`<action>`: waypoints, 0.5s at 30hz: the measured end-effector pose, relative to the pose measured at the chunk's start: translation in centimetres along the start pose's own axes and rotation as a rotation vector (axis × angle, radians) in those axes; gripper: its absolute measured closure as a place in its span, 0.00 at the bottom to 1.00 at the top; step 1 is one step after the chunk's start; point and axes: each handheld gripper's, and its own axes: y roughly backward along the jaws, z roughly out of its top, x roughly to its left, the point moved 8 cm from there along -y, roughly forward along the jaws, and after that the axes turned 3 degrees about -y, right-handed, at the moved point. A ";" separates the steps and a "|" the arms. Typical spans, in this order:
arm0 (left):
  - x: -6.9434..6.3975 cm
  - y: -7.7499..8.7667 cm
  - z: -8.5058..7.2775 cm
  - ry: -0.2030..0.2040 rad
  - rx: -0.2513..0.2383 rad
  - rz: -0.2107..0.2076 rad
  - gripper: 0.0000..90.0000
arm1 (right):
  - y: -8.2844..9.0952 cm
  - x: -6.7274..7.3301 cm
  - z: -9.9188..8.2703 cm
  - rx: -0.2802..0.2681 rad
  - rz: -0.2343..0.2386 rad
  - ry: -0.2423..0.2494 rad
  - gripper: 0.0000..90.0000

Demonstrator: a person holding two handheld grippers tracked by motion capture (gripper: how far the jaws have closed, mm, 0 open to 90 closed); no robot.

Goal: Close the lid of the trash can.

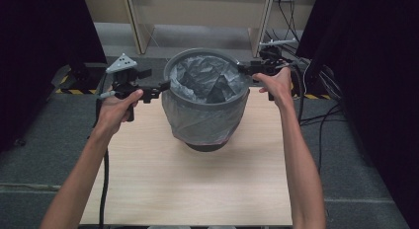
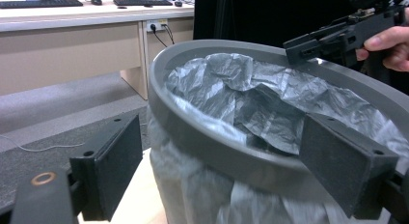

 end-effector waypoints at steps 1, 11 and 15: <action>0.0 -0.3 0.1 0.002 0.006 -0.002 0.16 | 0.0 0.0 0.0 -0.001 0.000 -0.001 0.42; 1.1 -2.6 -1.4 0.029 0.059 0.009 0.15 | -0.1 -0.5 -0.3 -0.025 0.042 -0.027 0.43; 1.3 -2.7 -1.7 0.039 0.057 0.006 0.14 | -0.1 -0.5 -0.4 -0.035 0.068 -0.036 0.45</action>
